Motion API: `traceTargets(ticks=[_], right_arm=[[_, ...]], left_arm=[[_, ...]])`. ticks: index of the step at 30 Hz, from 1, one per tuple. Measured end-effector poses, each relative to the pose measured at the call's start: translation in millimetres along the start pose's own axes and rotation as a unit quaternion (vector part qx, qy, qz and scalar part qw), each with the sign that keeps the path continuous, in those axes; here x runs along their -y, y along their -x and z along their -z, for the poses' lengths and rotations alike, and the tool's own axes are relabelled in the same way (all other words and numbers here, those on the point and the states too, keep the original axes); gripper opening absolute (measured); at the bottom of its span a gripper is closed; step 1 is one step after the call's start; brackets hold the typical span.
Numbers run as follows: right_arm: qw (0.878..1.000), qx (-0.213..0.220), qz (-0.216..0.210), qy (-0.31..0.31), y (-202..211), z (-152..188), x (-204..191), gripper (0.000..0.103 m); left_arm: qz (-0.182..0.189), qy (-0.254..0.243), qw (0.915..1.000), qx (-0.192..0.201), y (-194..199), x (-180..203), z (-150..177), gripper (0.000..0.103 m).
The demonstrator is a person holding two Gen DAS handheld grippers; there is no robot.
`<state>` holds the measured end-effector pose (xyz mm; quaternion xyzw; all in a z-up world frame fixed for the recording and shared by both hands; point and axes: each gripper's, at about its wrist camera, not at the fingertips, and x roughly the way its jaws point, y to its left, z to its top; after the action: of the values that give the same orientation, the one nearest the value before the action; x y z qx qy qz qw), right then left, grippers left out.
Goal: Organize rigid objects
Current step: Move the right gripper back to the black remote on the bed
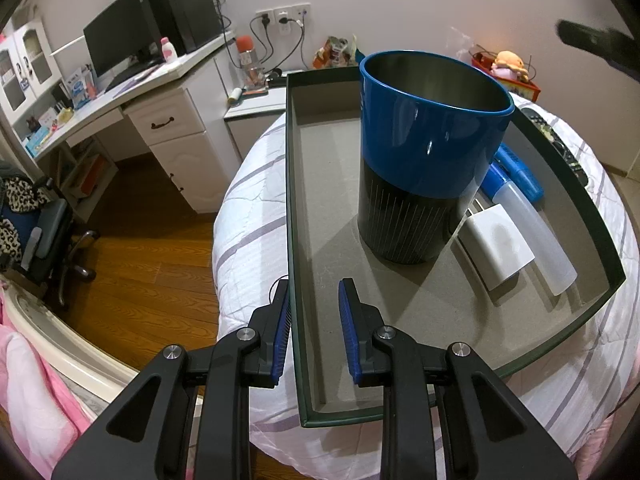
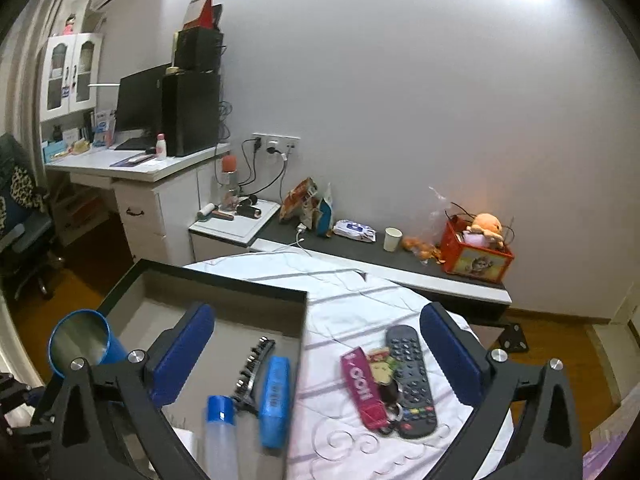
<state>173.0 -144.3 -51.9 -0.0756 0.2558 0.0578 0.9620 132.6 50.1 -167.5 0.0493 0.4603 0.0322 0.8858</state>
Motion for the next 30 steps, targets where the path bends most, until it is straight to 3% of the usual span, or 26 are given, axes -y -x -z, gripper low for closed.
traceTargets(ticks=[17, 30], right_arm=[[0.997, -0.027, 0.045, -0.06, 10, 40, 78, 0.103], [0.994, -0.06, 0.056, -0.078, -1, 63, 107, 0.103]], left_arm=[[-0.008, -0.001, 1.0, -0.002, 2, -1, 5, 0.023], [-0.011, 0.001, 0.9999, -0.003, 3, -3, 5, 0.023]])
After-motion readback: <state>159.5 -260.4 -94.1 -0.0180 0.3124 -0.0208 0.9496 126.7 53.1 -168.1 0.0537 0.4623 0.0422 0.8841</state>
